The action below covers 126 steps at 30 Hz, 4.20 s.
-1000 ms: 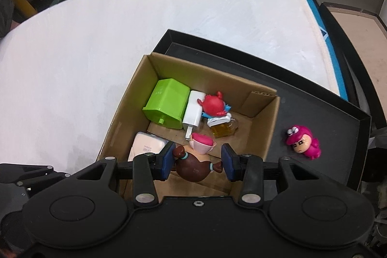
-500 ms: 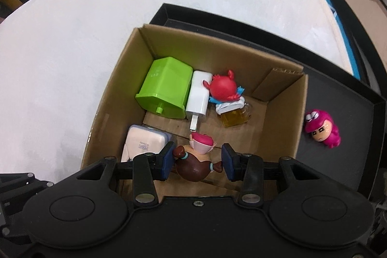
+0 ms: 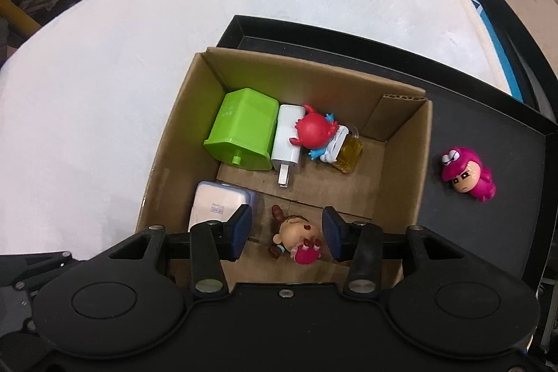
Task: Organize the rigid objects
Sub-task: 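Carry the brown figure into the box and open the right gripper, then move the right gripper out of the box down onto the pink figure, then close the right gripper on the pink figure and lift it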
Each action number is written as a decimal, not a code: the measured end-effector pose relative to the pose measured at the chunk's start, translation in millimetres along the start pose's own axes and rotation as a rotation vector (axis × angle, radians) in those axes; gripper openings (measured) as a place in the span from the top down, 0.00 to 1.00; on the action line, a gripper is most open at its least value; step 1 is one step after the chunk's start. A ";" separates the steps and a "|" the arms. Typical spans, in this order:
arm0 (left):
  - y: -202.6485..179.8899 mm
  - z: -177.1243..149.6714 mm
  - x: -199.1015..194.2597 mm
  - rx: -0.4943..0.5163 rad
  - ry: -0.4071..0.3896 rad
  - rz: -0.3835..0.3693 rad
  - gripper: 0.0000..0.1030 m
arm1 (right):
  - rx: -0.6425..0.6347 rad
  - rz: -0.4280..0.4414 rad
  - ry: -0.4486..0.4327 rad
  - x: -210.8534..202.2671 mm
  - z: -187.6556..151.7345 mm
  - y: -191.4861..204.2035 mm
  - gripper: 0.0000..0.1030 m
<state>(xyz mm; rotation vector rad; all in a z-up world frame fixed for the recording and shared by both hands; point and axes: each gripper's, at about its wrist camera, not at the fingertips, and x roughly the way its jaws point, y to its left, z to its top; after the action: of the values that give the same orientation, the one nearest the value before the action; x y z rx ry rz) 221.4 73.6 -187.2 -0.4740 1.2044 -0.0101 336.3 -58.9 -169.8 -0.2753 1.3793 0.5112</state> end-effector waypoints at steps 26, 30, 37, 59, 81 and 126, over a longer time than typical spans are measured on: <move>-7.4 -2.1 -3.2 0.006 -0.005 0.047 0.86 | 0.045 0.101 -0.117 -67.4 -29.7 -53.7 0.31; -9.3 -2.5 -2.5 0.008 -0.005 0.056 0.86 | 0.073 0.102 -0.119 -69.2 -37.8 -74.1 0.30; -10.9 -2.5 -2.8 0.009 -0.007 0.068 0.86 | 0.088 0.102 -0.147 -76.9 -50.0 -100.3 0.24; -12.2 -1.5 -0.6 0.001 -0.002 0.078 0.86 | -0.110 0.001 -0.232 -80.0 -70.6 -151.6 0.12; -8.3 3.5 6.8 -0.017 0.018 0.073 0.85 | -0.389 -0.053 -0.203 -18.6 -24.4 -152.4 0.10; -11.7 4.2 10.0 -0.005 0.021 0.083 0.84 | -0.500 -0.027 -0.060 -10.4 -29.3 -123.8 0.66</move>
<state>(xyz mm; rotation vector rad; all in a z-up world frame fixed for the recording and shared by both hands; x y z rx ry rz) 231.7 62.0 -190.8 -0.4286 1.2438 0.0591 371.6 -181.3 -178.3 -0.6771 1.1726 0.8332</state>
